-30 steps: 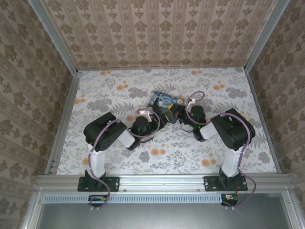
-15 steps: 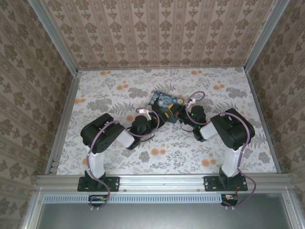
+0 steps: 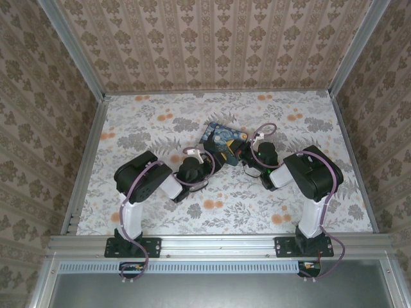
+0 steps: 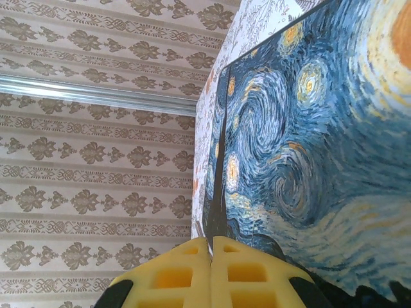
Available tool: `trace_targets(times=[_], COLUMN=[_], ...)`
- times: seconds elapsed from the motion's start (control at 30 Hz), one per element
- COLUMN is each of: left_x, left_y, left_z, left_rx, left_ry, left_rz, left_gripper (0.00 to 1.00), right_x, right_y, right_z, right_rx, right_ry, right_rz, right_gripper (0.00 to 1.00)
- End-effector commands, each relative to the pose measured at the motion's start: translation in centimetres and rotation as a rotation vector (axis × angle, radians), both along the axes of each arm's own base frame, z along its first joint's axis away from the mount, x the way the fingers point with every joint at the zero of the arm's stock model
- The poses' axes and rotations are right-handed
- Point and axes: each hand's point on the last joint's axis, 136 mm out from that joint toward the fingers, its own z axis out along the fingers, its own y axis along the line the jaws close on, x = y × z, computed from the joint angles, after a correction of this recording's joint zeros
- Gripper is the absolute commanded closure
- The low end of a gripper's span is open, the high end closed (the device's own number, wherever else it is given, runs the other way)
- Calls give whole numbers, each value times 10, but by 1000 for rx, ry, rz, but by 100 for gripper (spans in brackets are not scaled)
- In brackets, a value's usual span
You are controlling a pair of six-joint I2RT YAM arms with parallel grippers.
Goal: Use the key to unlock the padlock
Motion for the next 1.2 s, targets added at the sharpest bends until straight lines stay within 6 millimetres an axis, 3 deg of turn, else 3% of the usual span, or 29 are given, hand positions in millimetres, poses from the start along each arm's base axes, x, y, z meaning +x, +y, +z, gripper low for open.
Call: trace_targets(times=[0.0,0.67,1.17], left_x=[1,4,4], left_y=[2,-3,10], left_z=[2,-26,-43], left_rx=[-19,45,153], left_ry=[-14,-13,-51], left_rz=[9,-17,12], left_gripper=[42,46,67], right_x=[-6,-6,-6], right_y=[-6,-8,-8], right_z=[-26,-29,-31], right_rx=[-28,-26,-28], right_ry=[72,79,84], right_rz=[-9,-10,-11], right_gripper=[100,100,100])
